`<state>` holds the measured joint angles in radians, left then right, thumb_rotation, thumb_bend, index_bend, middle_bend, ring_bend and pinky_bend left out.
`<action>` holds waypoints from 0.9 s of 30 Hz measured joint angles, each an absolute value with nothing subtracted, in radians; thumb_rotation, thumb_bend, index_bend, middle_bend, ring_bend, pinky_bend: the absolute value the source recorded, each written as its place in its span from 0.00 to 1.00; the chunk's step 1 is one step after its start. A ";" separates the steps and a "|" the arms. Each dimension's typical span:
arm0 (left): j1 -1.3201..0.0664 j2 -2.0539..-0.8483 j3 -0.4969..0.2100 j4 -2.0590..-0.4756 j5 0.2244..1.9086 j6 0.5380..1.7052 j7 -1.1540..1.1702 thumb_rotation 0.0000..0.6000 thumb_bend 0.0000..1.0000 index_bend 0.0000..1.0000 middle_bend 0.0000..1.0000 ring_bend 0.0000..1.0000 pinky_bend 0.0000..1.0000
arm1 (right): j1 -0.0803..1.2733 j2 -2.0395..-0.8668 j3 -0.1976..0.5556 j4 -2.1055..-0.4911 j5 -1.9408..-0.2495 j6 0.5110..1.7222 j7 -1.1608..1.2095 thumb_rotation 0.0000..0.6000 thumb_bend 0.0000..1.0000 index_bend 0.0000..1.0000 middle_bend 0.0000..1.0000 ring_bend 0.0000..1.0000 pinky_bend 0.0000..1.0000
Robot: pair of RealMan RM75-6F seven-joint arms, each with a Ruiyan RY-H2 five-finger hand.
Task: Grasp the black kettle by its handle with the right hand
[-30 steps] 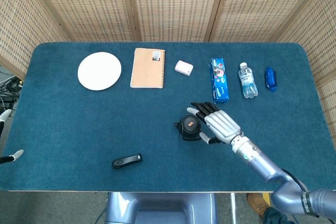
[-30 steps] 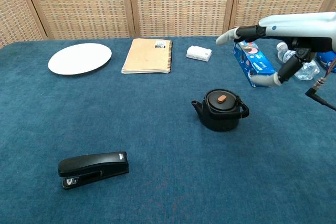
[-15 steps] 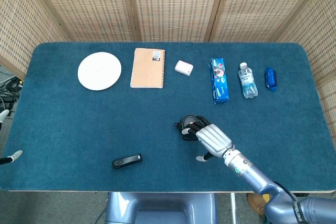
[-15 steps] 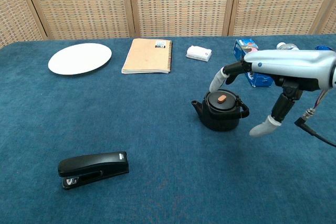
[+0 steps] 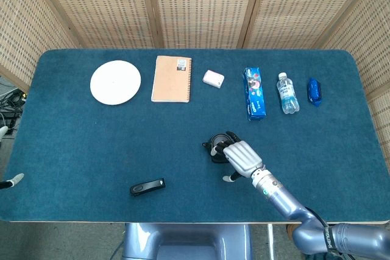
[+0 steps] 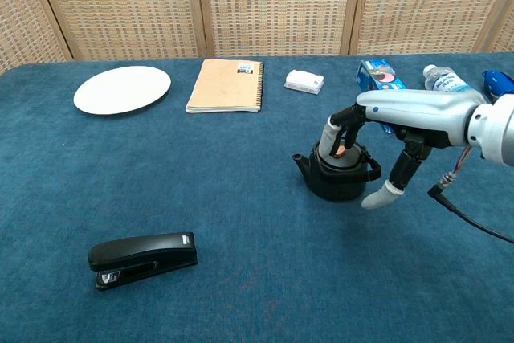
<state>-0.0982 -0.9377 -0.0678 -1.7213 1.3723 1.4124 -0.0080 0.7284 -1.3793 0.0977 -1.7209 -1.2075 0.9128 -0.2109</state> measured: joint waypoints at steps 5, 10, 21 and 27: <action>-0.098 -0.937 -0.068 -1.723 1.374 1.412 -0.006 1.00 0.00 0.00 0.00 0.00 0.00 | 0.722 -1.364 0.093 -1.725 -1.207 0.913 -0.212 1.00 0.00 0.39 0.45 0.37 0.00; -0.098 -0.938 -0.067 -1.727 1.377 1.415 0.001 1.00 0.00 0.00 0.00 0.00 0.00 | 0.718 -1.365 0.077 -1.726 -1.216 0.910 -0.234 1.00 0.00 0.40 0.45 0.37 0.00; -0.099 -0.940 -0.069 -1.724 1.370 1.411 0.001 1.00 0.00 0.00 0.00 0.00 0.00 | 0.720 -1.385 0.081 -1.708 -1.193 0.905 -0.258 1.00 0.00 0.41 0.47 0.39 0.00; -0.099 -0.939 -0.070 -1.723 1.370 1.410 -0.002 1.00 0.00 0.00 0.00 0.00 0.00 | 0.722 -1.385 0.081 -1.702 -1.181 0.895 -0.262 1.00 0.00 0.42 0.49 0.41 0.00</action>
